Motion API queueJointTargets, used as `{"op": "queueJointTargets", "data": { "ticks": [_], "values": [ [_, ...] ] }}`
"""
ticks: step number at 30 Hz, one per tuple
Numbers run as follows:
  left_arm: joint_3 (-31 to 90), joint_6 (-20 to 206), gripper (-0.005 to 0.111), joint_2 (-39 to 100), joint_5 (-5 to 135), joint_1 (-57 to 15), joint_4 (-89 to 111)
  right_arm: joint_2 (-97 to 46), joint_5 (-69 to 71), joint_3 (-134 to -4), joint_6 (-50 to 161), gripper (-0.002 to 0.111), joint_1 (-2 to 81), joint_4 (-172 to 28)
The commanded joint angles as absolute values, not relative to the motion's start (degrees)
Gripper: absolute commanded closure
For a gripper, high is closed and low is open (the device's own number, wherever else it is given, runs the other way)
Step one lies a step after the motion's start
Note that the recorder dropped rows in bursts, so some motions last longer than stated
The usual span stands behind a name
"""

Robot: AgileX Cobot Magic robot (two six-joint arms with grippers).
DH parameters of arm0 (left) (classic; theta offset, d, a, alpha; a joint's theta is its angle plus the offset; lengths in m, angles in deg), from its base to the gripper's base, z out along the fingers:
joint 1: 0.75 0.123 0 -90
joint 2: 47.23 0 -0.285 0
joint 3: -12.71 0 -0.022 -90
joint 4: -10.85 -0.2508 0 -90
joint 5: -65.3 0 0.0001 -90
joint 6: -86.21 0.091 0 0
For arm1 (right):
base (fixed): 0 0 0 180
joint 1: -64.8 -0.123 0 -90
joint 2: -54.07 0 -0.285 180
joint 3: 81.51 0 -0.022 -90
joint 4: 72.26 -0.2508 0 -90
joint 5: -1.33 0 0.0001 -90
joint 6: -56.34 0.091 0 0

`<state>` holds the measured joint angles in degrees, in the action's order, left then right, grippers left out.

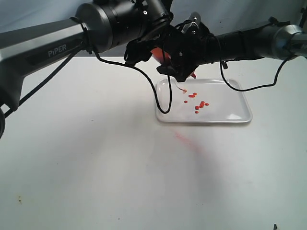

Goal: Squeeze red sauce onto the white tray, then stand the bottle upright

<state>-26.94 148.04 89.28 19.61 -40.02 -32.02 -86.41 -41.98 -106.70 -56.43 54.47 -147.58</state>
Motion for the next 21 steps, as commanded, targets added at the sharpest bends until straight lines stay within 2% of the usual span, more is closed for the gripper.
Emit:
{"op": "queueJointTargets", "data": {
  "ticks": [1, 14, 21],
  "values": [
    [-27.63, 146.25, 0.107, 88.0, 19.61, -40.06, -32.89, -85.96, -43.98, -106.92, -55.67, 0.108, 54.77, -148.19],
    [-27.63, 142.18, 0.107, 88.0, 9.67, -40.06, -29.36, -85.96, -50.46, -106.92, -51.02, 0.108, 54.77, -139.57],
    [-27.63, 139.1, 0.107, 88.0, 8.33, -39.38, -27.51, -84.09, -48.15, -106.92, -47.83, 0.108, 54.77, -137.49]
  ]
}}
